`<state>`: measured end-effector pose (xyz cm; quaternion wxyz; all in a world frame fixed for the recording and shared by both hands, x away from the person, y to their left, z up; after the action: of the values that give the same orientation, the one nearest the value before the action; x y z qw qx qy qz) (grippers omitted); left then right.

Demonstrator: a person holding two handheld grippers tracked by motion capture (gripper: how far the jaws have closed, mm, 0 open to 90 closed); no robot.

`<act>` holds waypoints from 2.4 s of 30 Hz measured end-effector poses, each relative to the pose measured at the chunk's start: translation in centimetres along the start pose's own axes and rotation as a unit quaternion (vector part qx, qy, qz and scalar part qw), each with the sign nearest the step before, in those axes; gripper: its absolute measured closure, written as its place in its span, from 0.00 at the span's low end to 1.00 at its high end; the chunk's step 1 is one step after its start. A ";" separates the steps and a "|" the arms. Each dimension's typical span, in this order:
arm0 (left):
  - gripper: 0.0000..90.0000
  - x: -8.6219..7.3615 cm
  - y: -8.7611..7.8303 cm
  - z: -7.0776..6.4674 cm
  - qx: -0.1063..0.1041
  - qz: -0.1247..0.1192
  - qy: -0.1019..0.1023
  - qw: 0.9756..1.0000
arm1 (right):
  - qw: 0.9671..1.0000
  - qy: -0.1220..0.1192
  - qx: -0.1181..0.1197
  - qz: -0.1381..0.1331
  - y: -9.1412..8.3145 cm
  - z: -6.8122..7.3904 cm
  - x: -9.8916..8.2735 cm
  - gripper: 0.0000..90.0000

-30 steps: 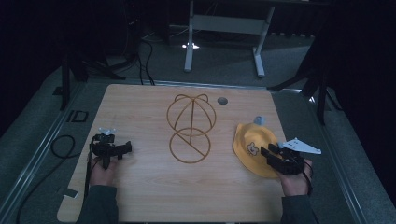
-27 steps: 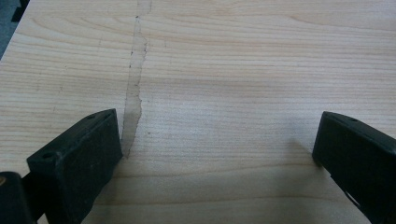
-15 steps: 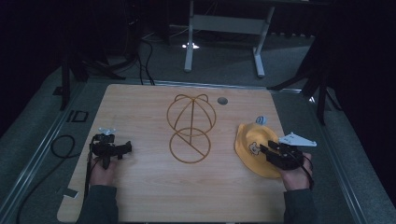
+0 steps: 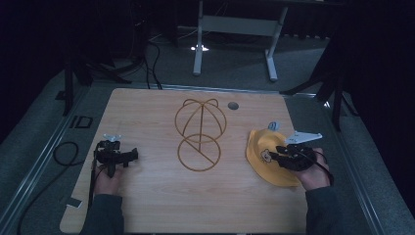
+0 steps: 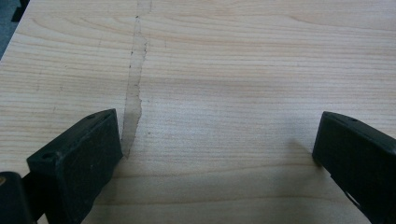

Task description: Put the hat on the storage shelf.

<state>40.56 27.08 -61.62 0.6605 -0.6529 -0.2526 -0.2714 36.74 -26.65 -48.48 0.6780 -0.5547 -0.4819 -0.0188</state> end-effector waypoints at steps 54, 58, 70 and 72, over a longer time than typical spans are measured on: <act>0.01 0.0 0.0 0.0 0.000 0.000 0.000 1.000 | 0.958 -0.044 0.033 0.281 3.6 -6.3 3.0 0.67; 0.01 0.0 0.0 0.0 0.000 0.000 0.000 1.000 | 0.954 -0.051 0.046 0.293 4.1 -6.0 2.9 0.84; 0.01 0.0 0.0 0.0 0.000 0.000 0.000 1.000 | 0.959 -0.099 0.043 0.261 2.7 -5.3 4.3 0.93; 0.01 0.0 0.0 0.0 0.000 0.000 0.000 1.000 | 0.960 -0.107 0.044 0.256 2.4 -5.3 4.5 0.93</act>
<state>40.55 27.08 -61.62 0.6605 -0.6529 -0.2525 -0.2716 43.83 -27.47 -46.77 0.6285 -0.6276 -0.3938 0.2365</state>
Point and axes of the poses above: each handheld gripper's, and its own axes: y roughly forward along the jaws, x roughly out of its top, z roughly to its left, the point moved 7 cm from there along y, roughly forward along the jaws, and after that the axes turned 2 degrees about y, right-handed, at the moved point
